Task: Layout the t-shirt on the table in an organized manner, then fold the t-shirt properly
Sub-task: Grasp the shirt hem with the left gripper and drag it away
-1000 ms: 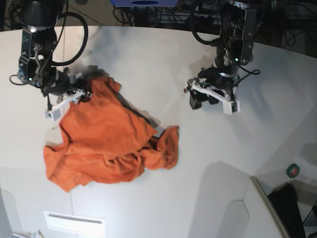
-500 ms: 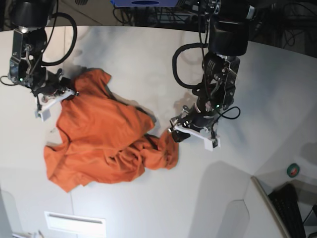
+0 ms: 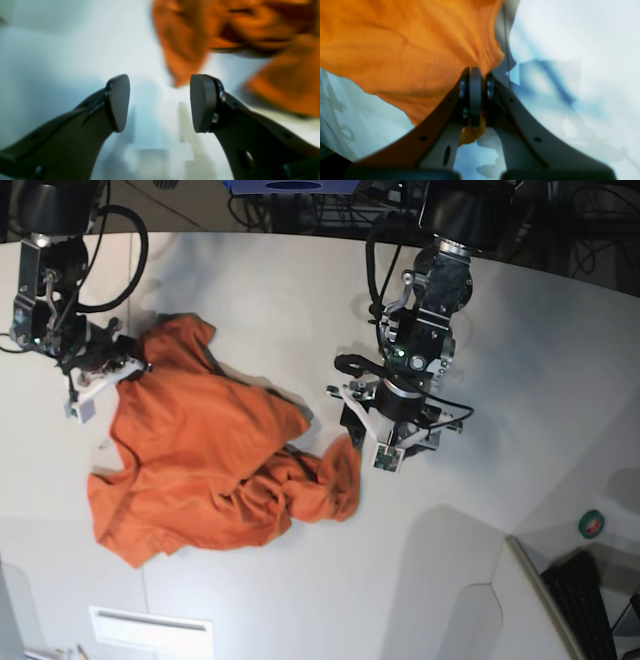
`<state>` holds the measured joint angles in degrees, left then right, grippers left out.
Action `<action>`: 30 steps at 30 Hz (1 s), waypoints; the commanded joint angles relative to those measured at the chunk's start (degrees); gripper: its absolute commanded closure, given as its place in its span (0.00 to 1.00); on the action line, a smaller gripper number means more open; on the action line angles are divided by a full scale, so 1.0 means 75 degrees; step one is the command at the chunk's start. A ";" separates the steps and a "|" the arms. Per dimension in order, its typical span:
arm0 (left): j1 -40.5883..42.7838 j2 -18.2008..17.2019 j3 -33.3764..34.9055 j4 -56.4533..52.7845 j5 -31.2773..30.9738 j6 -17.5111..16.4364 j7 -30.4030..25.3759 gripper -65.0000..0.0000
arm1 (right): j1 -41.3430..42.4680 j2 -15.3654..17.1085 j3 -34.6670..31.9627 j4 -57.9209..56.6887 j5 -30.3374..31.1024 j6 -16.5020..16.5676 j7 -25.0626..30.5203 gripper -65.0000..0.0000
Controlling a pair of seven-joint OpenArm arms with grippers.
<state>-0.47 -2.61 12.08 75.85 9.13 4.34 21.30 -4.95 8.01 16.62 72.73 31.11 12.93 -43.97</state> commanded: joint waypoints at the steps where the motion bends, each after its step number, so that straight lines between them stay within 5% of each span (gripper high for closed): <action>1: -0.0271 0.0061 0.0177 0.0031 0.0336 -0.0174 -0.0197 0.44 | 0.0092 0.0087 0.0028 0.0131 0.0101 0.0075 0.0089 1.00; 6: -0.1115 0.0120 0.0869 -0.1223 0.1333 -0.0362 -0.0197 0.44 | 0.0092 0.0087 0.0028 0.0131 0.0112 0.0075 0.0089 1.00; 16: -0.2112 0.0131 0.1303 -0.2466 0.0501 -0.0362 -0.0255 0.47 | 0.0068 0.0087 0.0052 0.0131 0.0112 0.0075 0.0089 1.00; 18: -0.2381 0.0178 0.1326 -0.3016 0.0196 -0.0362 -0.0279 0.64 | 0.0068 0.0087 0.0040 0.0131 0.0112 0.0075 0.0089 1.00; 20: -0.2639 0.0460 0.1256 -0.3368 -0.0285 -0.0362 -0.0267 0.93 | 0.0068 0.0075 0.0028 0.0131 0.0112 0.0075 0.0089 1.00; 22: -0.2780 0.0518 0.1256 -0.3239 -0.0578 -0.0362 -0.0185 1.00 | 0.0056 0.0087 0.0040 0.0131 0.0101 0.0075 0.0089 1.00; 24: -0.2792 0.0506 0.1256 -0.2747 -0.0613 -0.0350 0.0178 1.00 | -0.0061 0.0122 0.0040 0.0167 0.0101 0.0075 0.0089 1.00; 30: -0.3061 0.0354 0.1256 -0.0332 -0.0601 -0.0350 0.3226 1.00 | -0.0401 0.0766 0.0052 0.0260 0.0124 0.0075 -0.0251 1.00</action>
<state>-21.96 -0.34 21.56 72.44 4.43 1.52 46.98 -8.56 13.17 16.78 73.52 31.20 13.08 -46.41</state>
